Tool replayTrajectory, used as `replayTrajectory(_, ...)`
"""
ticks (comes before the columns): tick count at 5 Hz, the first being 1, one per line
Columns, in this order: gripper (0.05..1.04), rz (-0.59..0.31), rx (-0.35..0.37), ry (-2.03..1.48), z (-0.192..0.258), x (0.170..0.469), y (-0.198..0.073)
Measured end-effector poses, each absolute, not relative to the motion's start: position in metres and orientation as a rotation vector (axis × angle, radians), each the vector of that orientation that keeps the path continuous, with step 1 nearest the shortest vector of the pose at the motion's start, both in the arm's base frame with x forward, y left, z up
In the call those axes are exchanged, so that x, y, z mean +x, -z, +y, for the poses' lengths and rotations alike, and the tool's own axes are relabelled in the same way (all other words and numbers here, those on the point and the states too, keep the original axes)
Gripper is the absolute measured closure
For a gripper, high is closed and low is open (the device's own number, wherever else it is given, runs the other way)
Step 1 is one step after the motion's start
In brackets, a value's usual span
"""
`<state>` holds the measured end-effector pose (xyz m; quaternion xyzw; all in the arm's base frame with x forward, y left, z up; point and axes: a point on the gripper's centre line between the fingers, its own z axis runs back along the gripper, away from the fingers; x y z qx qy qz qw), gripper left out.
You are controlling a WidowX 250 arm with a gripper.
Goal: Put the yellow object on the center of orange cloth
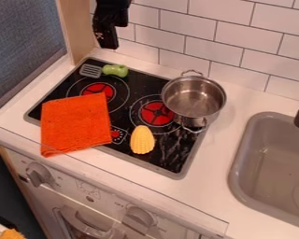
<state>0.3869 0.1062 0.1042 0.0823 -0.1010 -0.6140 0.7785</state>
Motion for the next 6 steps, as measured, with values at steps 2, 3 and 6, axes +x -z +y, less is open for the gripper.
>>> replayTrajectory(2, 0.083, -0.21, 0.086, 1.311, 0.086, 0.387, -0.085)
replayTrajectory(3, 0.084, -0.192, 0.052, 1.298, 0.076, 0.38, -0.075)
replayTrajectory(6, 0.083, -0.184, 0.034, 1.274, 0.043, 0.321, -0.065)
